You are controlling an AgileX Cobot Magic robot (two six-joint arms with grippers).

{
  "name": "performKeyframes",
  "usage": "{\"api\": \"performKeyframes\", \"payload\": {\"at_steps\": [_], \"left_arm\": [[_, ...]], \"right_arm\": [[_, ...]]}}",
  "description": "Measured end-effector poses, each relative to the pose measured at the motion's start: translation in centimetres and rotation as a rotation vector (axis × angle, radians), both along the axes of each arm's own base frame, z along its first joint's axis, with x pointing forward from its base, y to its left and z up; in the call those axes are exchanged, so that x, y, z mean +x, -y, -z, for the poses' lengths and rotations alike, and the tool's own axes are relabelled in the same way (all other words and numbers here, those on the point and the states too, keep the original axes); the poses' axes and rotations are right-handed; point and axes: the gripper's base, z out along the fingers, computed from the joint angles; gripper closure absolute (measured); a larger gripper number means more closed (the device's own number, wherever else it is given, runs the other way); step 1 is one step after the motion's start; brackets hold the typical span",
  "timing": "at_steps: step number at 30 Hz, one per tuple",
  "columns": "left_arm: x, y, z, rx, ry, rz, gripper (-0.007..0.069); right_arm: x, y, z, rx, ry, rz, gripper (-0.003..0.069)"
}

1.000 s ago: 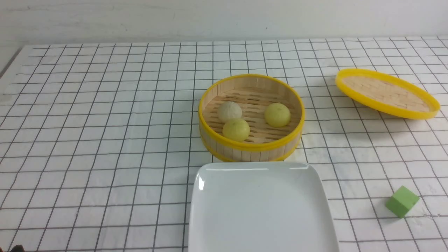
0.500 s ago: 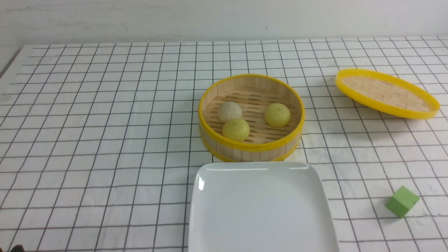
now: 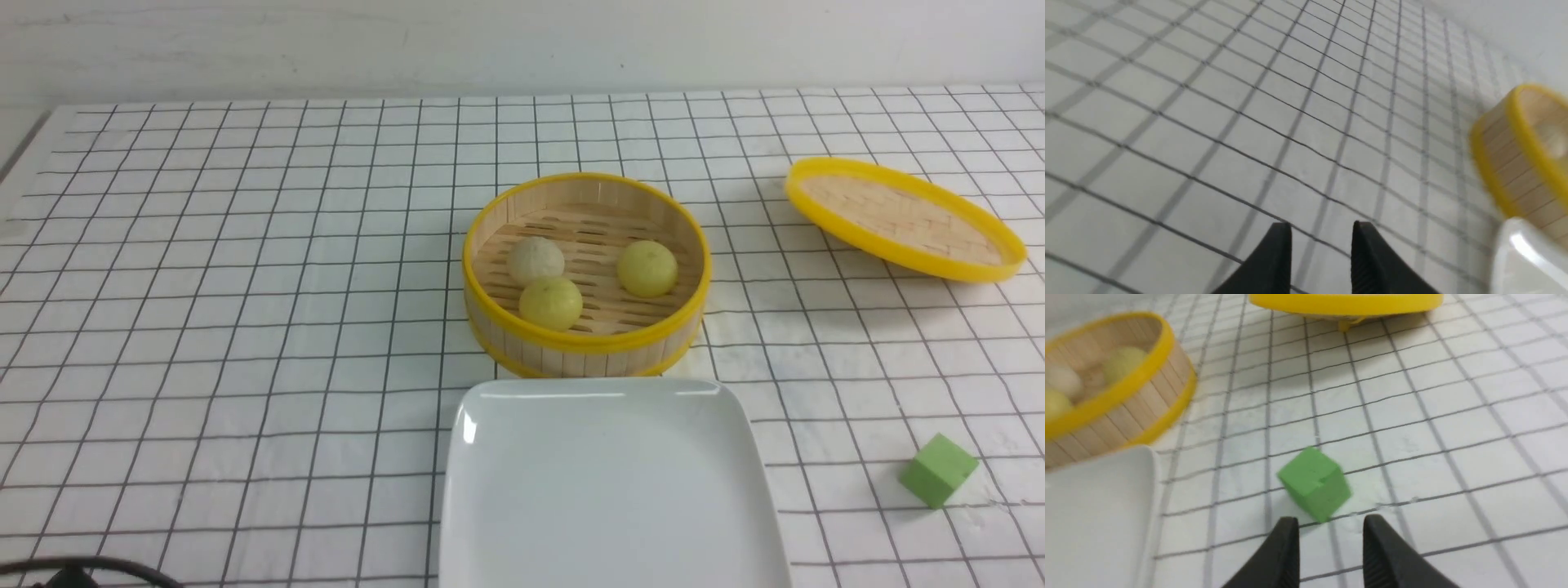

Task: Put the steamed buns into the plate on the white-black tablecloth.
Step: 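Reach toward a bun in the bamboo steamer with the right gripper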

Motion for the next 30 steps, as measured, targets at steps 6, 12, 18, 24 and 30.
{"api": "performKeyframes", "payload": {"at_steps": [6,12,18,24,30], "left_arm": [[0.0,0.8,-0.1,-0.533,-0.030,-0.063,0.0384],[0.0,0.8,-0.3,-0.594,-0.015,-0.078,0.0384],[0.0,0.9,-0.7,-0.566,0.004,-0.061,0.0403],[-1.5,1.5,-7.1,-0.305,0.035,0.083,0.0511],[-0.1,1.1,-9.4,-0.077,-0.395,0.103,0.0622]], "right_arm": [[0.0,-0.8,-0.4,0.388,-0.013,0.014,0.0419],[0.0,-0.8,-0.6,0.429,0.000,0.016,0.0419],[0.1,-0.7,-1.1,0.416,0.037,0.022,0.0428],[0.1,-0.2,-7.2,0.162,0.103,0.013,0.0610],[3.2,0.9,-11.3,-0.159,-0.317,0.047,0.0666]]}}
